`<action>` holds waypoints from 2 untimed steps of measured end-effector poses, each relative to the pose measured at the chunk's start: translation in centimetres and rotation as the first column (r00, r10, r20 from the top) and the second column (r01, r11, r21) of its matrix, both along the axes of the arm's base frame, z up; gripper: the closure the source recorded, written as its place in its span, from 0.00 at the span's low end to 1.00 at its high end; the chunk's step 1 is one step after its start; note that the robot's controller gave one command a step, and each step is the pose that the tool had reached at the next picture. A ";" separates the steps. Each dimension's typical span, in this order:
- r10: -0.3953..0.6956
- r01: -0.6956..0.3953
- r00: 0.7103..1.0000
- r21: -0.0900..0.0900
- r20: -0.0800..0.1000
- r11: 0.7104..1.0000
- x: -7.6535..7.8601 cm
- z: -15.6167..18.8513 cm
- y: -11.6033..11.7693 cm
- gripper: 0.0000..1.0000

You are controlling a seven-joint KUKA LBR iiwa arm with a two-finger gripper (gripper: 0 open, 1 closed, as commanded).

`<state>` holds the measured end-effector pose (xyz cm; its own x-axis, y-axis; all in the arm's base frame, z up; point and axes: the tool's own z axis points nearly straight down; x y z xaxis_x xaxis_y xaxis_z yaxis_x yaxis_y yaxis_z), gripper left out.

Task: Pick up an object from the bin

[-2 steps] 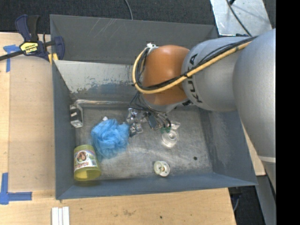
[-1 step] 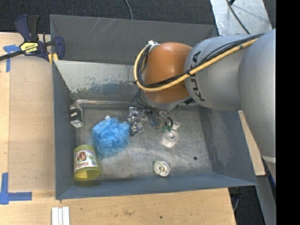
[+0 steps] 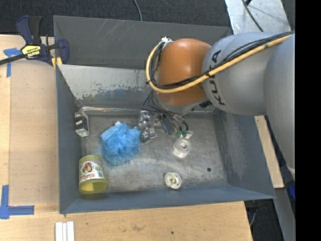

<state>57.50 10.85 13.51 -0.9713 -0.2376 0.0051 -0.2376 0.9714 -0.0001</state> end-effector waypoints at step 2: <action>0.000 0.000 1.000 0.001 0.008 1.000 0.2 4.0 0.0 1.00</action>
Offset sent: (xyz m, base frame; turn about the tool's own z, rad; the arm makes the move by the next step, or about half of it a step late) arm -0.0001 -0.0003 0.0347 0.0000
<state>57.69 10.86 17.48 -0.9714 -0.2374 -0.0032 -0.2374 0.9714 -0.0008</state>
